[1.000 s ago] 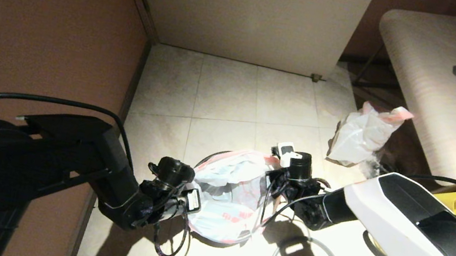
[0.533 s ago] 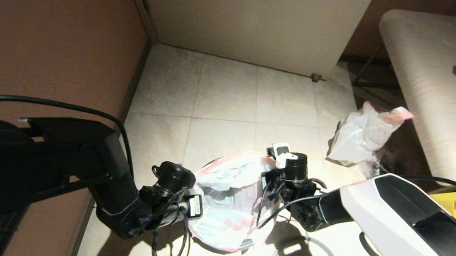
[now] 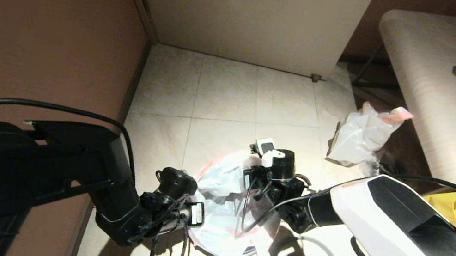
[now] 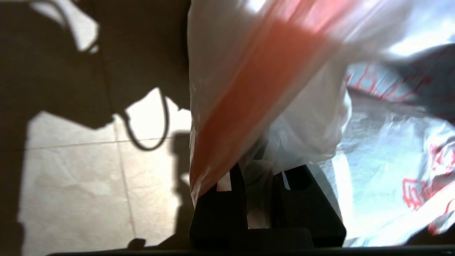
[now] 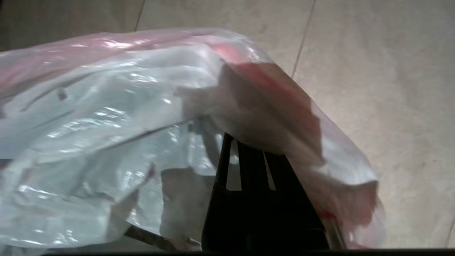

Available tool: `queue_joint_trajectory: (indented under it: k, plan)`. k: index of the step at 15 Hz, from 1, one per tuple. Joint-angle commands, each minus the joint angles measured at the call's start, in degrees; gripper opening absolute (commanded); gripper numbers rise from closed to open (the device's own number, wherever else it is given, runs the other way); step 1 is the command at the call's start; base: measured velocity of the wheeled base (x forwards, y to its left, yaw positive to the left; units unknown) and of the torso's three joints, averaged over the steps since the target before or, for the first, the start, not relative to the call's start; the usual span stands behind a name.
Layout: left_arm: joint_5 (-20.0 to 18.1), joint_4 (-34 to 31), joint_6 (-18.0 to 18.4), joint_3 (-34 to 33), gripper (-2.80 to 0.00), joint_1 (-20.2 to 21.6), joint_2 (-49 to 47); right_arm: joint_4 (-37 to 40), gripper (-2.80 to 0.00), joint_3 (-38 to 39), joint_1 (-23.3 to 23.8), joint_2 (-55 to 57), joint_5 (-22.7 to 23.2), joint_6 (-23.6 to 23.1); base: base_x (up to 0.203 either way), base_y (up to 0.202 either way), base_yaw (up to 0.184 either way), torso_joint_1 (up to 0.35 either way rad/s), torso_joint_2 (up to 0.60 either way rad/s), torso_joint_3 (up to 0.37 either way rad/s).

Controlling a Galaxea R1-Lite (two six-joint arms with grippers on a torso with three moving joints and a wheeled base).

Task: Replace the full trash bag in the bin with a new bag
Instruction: Put the new garbage bag on the trash can

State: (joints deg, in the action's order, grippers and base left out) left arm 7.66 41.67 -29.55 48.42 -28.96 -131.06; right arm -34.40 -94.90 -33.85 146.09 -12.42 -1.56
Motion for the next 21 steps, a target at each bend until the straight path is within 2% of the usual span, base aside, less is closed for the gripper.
queue_joint_trajectory:
  k: [1,3,10,12,15,16,21]
  plan:
    - [0.08,1.10,0.13,-0.81,-2.80,-0.30,0.19,-0.23,-2.80,-0.19,-0.69,-0.45,0.21,-0.07,0.000,0.000,0.000,0.000,0.00,0.000]
    - [-0.69,2.43,1.80,-1.44,-2.80,-0.18,0.10,-0.28,-2.80,0.01,-0.49,-0.37,0.23,-0.02,0.000,0.000,0.000,0.000,0.00,0.000]
    - [-0.71,3.24,2.57,-1.93,-2.80,-0.30,-0.31,1.29,-2.80,-0.44,-2.22,-4.00,0.38,0.87,0.000,0.000,0.000,0.000,0.00,0.000]
    - [-0.71,3.60,2.48,-2.10,-2.80,-0.30,-0.16,2.96,-2.80,-3.02,-2.35,-1.80,0.38,0.82,0.000,0.000,0.000,0.000,0.00,0.000]
    - [-0.55,9.97,2.78,-4.01,-2.80,-0.30,-0.69,5.30,-2.80,-8.78,-2.19,2.32,0.45,0.77,0.000,0.000,0.000,0.000,0.00,0.000]
    - [-0.42,11.72,3.92,-4.32,-2.80,-0.30,-1.43,6.37,-2.80,-10.71,-1.94,3.36,0.55,0.77,0.000,0.000,0.000,0.000,0.00,0.000]
    - [1.90,15.94,4.65,-4.80,-2.80,-0.13,-2.48,14.28,-2.80,-17.50,-0.42,5.12,2.13,0.77,0.000,0.000,0.000,0.000,0.00,0.000]
